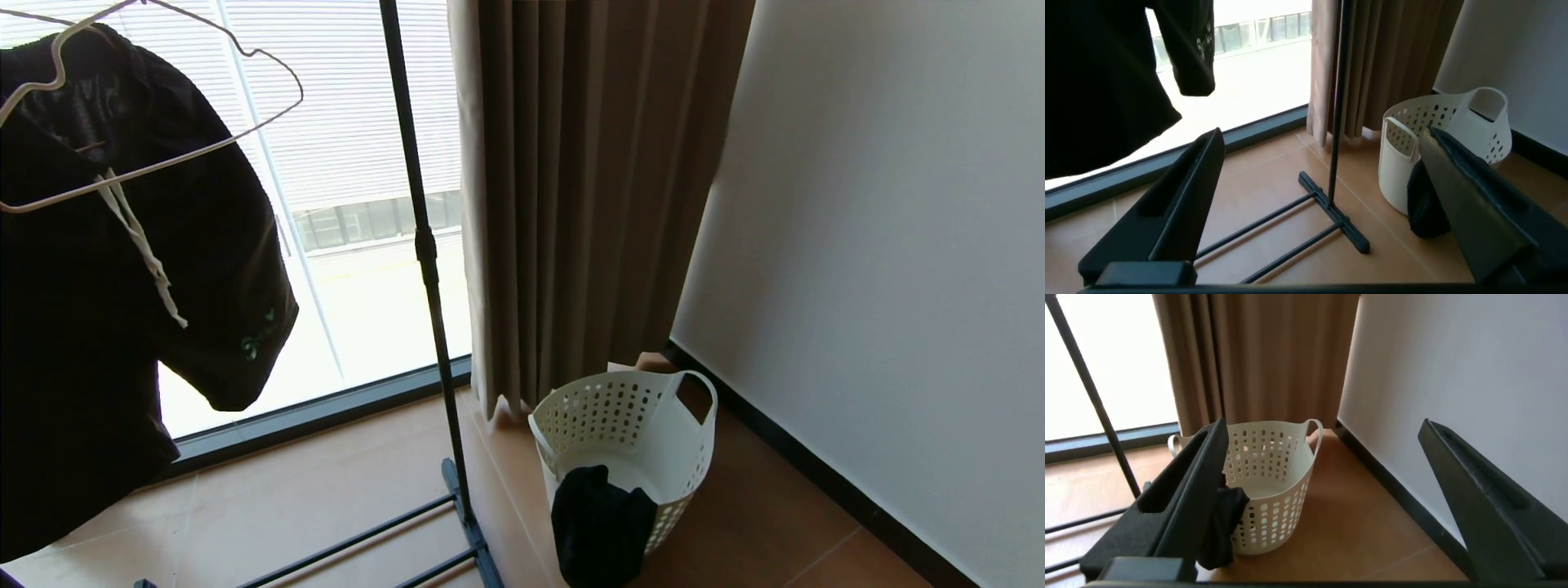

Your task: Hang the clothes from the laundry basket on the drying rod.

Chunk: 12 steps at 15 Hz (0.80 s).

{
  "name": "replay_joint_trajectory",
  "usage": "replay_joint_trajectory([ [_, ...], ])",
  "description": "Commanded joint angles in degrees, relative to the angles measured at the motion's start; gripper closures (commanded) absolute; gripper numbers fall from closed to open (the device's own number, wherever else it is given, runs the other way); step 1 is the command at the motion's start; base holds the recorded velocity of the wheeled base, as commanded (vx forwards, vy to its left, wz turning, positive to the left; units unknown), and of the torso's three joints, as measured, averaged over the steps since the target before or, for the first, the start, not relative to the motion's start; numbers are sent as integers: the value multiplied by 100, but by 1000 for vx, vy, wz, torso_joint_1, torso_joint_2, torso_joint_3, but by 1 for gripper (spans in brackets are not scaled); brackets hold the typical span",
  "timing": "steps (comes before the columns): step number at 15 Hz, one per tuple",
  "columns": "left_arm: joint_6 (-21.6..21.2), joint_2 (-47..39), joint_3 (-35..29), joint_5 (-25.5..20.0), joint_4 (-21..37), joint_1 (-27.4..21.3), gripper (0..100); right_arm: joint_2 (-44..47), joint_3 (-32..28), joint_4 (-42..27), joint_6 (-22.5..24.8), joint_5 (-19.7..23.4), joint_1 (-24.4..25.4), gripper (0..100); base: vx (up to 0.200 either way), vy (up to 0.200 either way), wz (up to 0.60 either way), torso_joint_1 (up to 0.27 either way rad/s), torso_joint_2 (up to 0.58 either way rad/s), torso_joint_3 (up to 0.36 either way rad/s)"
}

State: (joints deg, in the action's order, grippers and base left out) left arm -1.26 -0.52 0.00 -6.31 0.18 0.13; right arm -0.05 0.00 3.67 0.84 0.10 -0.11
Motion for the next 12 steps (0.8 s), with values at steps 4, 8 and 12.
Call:
replay_joint_trajectory([
  [4, 3, -9, 0, 16, -1, 4, 0, 5, 0, 2, 4, -1, 2, 0, 0, 0, 0, 2, 1, -91],
  [8, 11, -9, 0, 25, -1, 4, 0, 5, 0, 2, -31, -19, 2, 0, 0, 0, 0, 4, 6, -183],
  [12, -6, -9, 0, -1, -1, 4, 0, 5, 0, 2, -23, -19, 2, 0, 0, 0, 0, 4, 1, -195],
])
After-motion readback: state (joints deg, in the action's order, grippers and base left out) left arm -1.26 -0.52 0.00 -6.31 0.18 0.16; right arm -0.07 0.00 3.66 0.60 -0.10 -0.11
